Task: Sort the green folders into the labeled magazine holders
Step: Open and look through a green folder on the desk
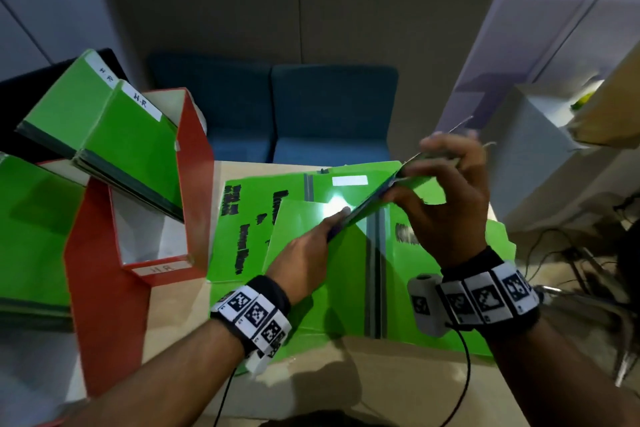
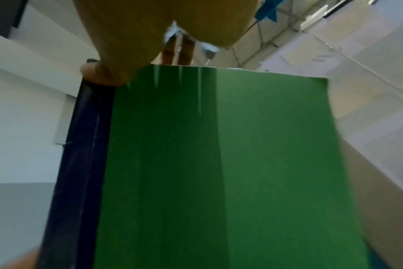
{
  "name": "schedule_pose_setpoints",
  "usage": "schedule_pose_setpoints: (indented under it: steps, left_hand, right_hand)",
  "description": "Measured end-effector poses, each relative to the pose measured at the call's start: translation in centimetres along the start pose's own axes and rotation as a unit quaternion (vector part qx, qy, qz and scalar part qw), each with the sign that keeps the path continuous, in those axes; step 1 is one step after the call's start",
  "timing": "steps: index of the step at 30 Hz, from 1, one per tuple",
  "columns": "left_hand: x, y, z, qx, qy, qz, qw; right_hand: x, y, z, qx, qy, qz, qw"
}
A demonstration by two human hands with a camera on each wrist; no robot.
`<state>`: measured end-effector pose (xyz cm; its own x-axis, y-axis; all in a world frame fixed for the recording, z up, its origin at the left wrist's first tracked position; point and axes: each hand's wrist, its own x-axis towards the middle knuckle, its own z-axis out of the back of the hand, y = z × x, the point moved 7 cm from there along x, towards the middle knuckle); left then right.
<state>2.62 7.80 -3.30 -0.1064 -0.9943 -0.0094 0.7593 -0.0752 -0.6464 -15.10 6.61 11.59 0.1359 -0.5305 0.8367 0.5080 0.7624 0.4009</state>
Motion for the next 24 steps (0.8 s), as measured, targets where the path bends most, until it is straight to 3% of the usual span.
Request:
schedule_pose_setpoints:
  steps: [3,4,5,7,9,12,15,17,21,24]
  left_hand:
    - [-0.6,-1.9,1.8,-0.012,-0.055,-0.057,0.997]
    - [-0.9,-2.6,2.5,0.002,-0.085,-0.104,0.991]
    - [-0.9,-3.0,2.8,0.036,-0.107,-0.160,0.981]
    - [-0.5,-2.3,2.9,0.086,-0.124,-0.206,0.967]
    - [0.1,-1.4,3.7,0.099,-0.127,-0.203,0.966]
    - [0.7,-0.6,4.8,0.149,-0.147,-0.216,0.954]
    - [1.6,0.0,6.3,0.221,-0.131,-0.233,0.938]
    - [2.6,1.3,8.9,0.240,-0.140,-0.198,0.940]
    - [3.5,6.2,15.4,0.254,-0.210,-0.009,0.944]
    - [2.1,8.8,19.4,0.157,-0.282,0.105,0.941]
  right_hand:
    - [-0.5,-2.9,0.4,0.043,-0.046,-0.187,0.980]
    - [-0.9,-4.2,0.3,0.121,-0.064,-0.281,0.950]
    - [-1.2,-5.1,-0.1,0.223,-0.085,-0.371,0.897]
    - [-2.0,-6.8,-1.0,0.357,-0.094,-0.491,0.789]
    - [-2.6,-8.0,-1.3,0.352,-0.069,-0.559,0.748]
    - [-3.8,-9.2,-2.3,0.349,-0.020,-0.598,0.721]
    - [-5.1,-9.7,-3.1,0.364,-0.027,-0.613,0.700]
    - [-5.8,-10.3,-3.4,0.367,-0.045,-0.615,0.697]
    - [-7.2,-11.7,-4.4,0.377,-0.073,-0.633,0.673]
    - [-8.5,-12.7,-5.9,0.375,-0.084,-0.651,0.654]
